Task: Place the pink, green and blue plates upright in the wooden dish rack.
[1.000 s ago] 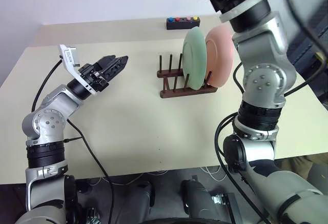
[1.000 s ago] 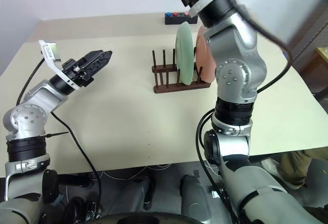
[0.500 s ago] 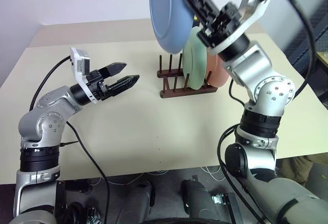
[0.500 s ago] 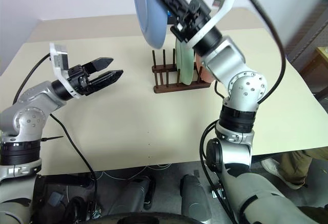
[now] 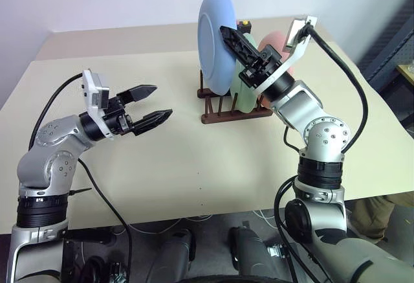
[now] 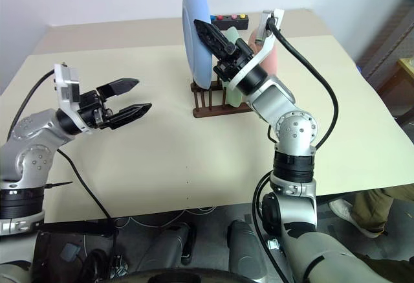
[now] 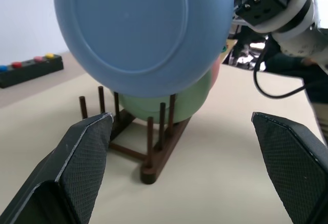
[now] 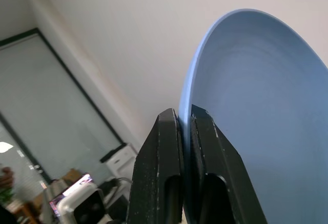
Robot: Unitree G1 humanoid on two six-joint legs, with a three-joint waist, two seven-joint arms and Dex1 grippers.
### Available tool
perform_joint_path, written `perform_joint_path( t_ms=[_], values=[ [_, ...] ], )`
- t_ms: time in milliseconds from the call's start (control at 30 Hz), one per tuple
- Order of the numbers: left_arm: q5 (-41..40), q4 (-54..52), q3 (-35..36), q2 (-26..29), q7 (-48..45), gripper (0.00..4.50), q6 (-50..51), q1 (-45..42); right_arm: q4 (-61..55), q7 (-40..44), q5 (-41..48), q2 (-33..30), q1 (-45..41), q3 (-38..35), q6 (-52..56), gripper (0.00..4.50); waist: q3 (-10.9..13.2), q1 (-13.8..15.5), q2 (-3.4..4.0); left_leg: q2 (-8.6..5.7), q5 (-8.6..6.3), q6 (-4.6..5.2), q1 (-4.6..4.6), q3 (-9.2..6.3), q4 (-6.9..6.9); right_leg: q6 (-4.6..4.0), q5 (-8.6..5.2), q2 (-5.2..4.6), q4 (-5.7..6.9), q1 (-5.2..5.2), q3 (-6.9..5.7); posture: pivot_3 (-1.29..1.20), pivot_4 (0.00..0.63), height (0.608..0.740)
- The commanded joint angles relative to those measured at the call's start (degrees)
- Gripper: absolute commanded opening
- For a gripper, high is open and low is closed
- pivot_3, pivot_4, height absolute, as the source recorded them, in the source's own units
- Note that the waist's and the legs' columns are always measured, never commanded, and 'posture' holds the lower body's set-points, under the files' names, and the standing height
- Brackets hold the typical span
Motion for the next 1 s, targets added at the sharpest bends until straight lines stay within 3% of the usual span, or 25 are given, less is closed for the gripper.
perform_joint_path(
  t_ms=[33, 633, 1000],
  values=[
    [1.3, -1.4, 1.5, 0.9, -0.6, 4.45, -3.5, 0.4, 0.2, 0.6, -1.9, -0.1, -0.4, 0.1, -1.7, 0.00, 0.0, 0.0, 0.00, 0.00, 0.00, 0.00, 0.00, 0.00, 0.00, 0.00, 0.00, 0.00, 0.00, 0.00, 0.00, 0.00, 0.150, 0.740],
    [-0.5, -1.3, 3.1, 1.0, -0.8, 4.45, -3.7, 1.9, 3.9, 2.1, -3.7, 0.7, -0.3, 0.1, -1.0, 0.00, 0.0, -0.1, 0.00, 0.01, 0.00, 0.00, 0.01, 0.00, -0.01, 0.00, 0.00, 0.01, 0.00, 0.00, 0.00, 0.00, 0.150, 0.740],
    [-1.2, -1.1, 3.6, 0.6, -0.7, 4.45, -3.4, 1.5, 1.8, -1.3, 2.5, 1.1, -5.0, -3.0, 0.5, 0.00, 0.0, 0.0, 0.02, 0.01, 0.00, 0.00, 0.00, 0.00, -0.01, 0.00, 0.00, 0.00, 0.00, 0.00, 0.00, 0.00, 0.150, 0.740]
  ],
)
